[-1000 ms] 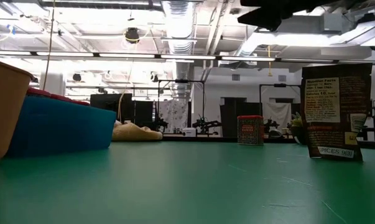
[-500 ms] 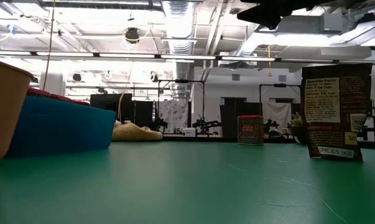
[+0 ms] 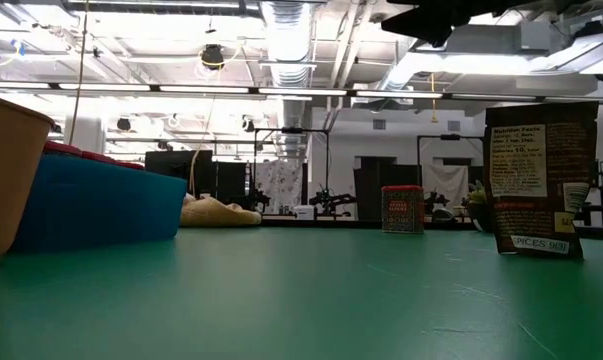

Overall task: Sort spices by type
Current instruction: Put the gold seasoning bottle into the red bin, then put the red seasoning can into the blue bin

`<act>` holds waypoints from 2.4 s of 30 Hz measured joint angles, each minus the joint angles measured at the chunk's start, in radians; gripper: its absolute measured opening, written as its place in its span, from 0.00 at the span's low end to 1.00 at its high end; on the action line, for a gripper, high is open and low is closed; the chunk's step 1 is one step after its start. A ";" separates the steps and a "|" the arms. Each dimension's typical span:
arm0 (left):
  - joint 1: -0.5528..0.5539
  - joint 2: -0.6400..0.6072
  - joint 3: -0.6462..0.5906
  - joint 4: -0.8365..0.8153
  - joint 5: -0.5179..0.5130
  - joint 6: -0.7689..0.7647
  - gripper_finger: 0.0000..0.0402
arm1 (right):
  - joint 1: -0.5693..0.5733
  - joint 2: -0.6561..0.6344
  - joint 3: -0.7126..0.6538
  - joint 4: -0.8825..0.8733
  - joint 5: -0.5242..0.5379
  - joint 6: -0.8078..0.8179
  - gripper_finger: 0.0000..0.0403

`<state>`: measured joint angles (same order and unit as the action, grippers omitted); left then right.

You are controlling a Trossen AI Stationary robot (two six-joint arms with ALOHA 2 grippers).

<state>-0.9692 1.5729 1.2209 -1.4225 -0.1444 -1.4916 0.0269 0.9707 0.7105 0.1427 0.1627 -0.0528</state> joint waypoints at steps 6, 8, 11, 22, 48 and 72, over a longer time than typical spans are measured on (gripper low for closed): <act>0.058 -0.011 0.023 -0.029 -0.024 0.104 0.81 | 0.000 0.000 0.000 -0.027 0.000 0.000 0.83; 0.086 -0.011 0.042 -0.060 -0.074 0.154 0.81 | -0.002 0.000 0.000 -0.035 0.000 0.000 0.83; 0.140 -0.011 0.068 -0.081 -0.198 0.254 0.81 | -0.003 0.000 0.000 -0.044 0.000 0.000 0.83; 0.359 -0.011 0.080 0.150 -0.621 0.575 0.81 | -0.052 0.000 0.000 -0.243 0.046 0.071 0.83; 0.454 -0.012 -0.047 0.307 -0.741 0.875 0.81 | -0.504 0.452 0.299 -0.725 0.044 0.073 0.83; 0.496 -0.173 -0.114 0.520 -0.563 1.098 0.81 | -0.539 0.847 0.711 -1.124 0.098 0.019 0.83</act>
<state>-0.4732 1.3996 1.1069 -0.9020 -0.7073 -0.3939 -0.5120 1.8174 1.4215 -0.9816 0.2612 -0.0341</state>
